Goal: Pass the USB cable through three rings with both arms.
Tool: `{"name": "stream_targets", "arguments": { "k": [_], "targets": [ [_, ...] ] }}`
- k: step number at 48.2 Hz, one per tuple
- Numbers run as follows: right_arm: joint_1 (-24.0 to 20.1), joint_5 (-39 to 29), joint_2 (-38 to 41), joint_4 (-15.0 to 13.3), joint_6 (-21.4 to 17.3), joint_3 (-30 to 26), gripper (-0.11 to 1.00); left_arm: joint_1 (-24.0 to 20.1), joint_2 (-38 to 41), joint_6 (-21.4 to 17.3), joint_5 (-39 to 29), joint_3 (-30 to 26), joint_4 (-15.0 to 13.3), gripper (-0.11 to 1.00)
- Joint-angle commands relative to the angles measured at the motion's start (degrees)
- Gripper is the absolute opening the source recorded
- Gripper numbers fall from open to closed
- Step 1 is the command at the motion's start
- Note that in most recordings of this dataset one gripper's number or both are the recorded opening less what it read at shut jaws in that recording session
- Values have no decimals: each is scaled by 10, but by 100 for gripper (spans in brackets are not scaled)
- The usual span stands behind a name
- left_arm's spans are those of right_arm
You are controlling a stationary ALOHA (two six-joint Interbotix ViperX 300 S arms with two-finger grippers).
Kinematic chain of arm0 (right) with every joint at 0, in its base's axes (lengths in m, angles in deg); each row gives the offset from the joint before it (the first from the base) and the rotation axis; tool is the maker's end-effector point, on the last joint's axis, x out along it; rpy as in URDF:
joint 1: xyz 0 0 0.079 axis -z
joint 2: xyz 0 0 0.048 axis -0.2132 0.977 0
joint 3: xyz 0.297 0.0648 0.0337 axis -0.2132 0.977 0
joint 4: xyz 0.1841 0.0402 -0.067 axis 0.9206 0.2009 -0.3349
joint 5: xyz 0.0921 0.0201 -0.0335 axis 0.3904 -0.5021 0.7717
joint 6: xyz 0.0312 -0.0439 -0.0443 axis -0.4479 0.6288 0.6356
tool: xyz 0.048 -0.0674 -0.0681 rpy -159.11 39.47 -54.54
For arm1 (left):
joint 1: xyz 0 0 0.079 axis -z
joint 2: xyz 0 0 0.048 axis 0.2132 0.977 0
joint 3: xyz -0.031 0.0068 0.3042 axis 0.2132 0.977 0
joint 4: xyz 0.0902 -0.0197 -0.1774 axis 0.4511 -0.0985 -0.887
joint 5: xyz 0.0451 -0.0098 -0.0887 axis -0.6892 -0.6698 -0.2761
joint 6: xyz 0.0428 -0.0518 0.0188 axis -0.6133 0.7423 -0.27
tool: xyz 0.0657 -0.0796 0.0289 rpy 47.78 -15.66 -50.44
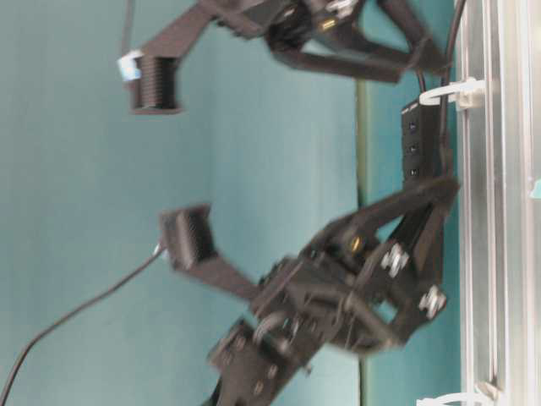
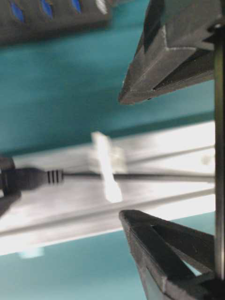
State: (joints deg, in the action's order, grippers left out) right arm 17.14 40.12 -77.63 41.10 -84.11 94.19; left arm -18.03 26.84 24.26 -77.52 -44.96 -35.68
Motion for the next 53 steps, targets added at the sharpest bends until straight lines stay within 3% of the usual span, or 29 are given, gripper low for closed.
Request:
{"name": "stream_targets", "arguments": {
  "k": [1, 17, 32, 36, 47, 53],
  "targets": [
    [0, 2, -11, -4, 6, -20, 69, 2, -29, 0, 1, 8, 1, 25],
    [0, 4, 21, -4, 10, -75, 68, 2, -102, 0, -3, 50, 1, 25],
    [-3, 37, 70, -4, 29, -99, 63, 3, -112, 3, -2, 49, 1, 25],
    [-3, 40, 76, -4, 30, -105, 53, 4, -112, 3, -3, 51, 1, 25],
    [-3, 43, 81, -4, 31, -112, 6, 5, -114, 4, -2, 54, 1, 25],
    [-3, 42, 81, -4, 30, -112, -5, 5, -114, 4, -3, 54, 1, 25]
  ]
}}
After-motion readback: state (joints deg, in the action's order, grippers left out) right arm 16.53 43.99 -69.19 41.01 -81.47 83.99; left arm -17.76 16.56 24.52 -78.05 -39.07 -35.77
